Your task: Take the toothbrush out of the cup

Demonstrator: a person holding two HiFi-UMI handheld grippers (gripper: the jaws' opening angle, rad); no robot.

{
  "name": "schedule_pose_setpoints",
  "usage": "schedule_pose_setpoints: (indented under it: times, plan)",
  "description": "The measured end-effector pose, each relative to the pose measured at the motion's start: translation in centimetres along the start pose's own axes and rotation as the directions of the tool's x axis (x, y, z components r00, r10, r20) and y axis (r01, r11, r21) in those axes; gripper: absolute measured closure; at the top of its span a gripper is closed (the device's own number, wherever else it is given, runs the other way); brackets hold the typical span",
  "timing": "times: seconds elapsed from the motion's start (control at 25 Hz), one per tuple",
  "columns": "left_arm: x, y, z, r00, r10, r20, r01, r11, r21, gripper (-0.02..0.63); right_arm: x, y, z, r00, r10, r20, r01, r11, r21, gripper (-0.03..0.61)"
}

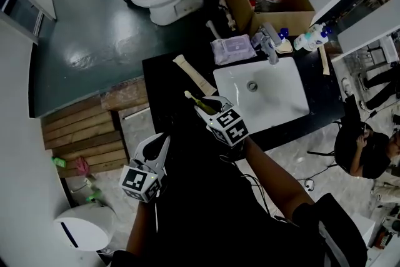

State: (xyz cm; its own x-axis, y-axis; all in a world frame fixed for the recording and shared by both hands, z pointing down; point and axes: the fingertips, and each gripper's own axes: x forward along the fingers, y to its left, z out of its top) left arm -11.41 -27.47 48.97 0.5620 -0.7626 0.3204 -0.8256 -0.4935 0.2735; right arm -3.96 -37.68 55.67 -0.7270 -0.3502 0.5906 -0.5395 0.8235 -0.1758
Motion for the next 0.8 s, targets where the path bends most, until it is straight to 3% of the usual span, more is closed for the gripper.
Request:
schedule_pose_setpoints:
  times: [0.24, 0.48, 0.64, 0.8]
  plan:
    - [-0.1, 0.0, -0.5, 1.000, 0.008, -0.004, -0.008, 1.000, -0.001, 0.591, 1.1, 0.0, -0.6, 0.997, -0.028, -0.071, 0.020, 0.993, -0.116, 0.490]
    - [-0.4, -0.1, -0.9, 1.000, 0.007, -0.019, -0.007, 1.000, 0.002, 0.591, 1.3, -0.1, -0.6, 0.993, -0.084, -0.081, 0.062, 0.969, -0.240, 0.518]
    - [-0.7, -0.4, -0.5, 1.000, 0.011, -0.010, -0.011, 1.000, -0.011, 0.591, 0.8, -0.4, -0.6, 0.993, -0.102, -0.066, 0.086, 0.973, -0.212, 0.522]
    - [-1.3, -0.6, -0.1, 1.000, 0.011, -0.003, -0.011, 1.000, -0.002, 0.591, -1.0, -0.9, -0.8, 0.992, -0.124, 0.006, 0.124, 0.990, -0.073, 0.523]
